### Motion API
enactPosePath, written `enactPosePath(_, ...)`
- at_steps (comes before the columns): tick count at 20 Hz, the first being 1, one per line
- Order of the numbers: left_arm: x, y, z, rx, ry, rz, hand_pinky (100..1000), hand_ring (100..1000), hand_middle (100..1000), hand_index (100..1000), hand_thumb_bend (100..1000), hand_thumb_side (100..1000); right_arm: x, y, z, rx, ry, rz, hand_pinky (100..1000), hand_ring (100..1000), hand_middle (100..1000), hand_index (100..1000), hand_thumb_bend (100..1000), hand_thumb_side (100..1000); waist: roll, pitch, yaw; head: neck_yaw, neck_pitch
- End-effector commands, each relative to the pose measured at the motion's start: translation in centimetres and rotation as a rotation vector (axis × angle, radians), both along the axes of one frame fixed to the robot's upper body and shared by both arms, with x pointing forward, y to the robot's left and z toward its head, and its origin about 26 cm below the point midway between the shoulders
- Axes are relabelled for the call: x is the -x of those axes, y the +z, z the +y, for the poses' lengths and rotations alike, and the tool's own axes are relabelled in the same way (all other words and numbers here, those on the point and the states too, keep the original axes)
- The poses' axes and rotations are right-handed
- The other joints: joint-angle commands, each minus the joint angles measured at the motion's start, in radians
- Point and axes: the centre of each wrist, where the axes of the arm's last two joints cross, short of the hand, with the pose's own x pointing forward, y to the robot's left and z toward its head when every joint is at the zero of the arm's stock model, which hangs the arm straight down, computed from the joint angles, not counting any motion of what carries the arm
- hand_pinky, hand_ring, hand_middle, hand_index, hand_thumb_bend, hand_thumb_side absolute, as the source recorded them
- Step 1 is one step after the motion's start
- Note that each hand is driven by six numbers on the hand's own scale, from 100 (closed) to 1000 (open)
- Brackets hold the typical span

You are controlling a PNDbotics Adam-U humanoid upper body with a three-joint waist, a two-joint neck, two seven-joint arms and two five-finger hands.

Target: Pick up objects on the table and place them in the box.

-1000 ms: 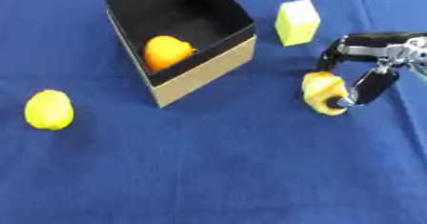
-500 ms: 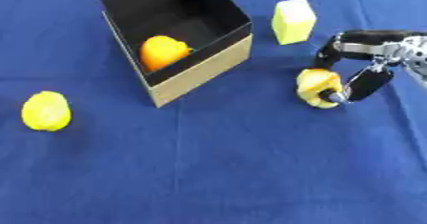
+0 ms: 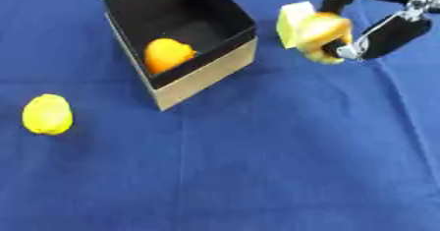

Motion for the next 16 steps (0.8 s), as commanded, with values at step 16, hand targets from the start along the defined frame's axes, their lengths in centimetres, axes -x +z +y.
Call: enactPosePath(16, -0.4, 2.2, -0.1, -0.073, -0.046, -0.071, 745, 715, 646, 828, 270, 654, -6.2, 2.7, 5.0, -0.05, 0.032, -0.068, 812, 748, 607, 706, 341, 100, -0.066, 0.026, 0.132, -0.101, -0.065)
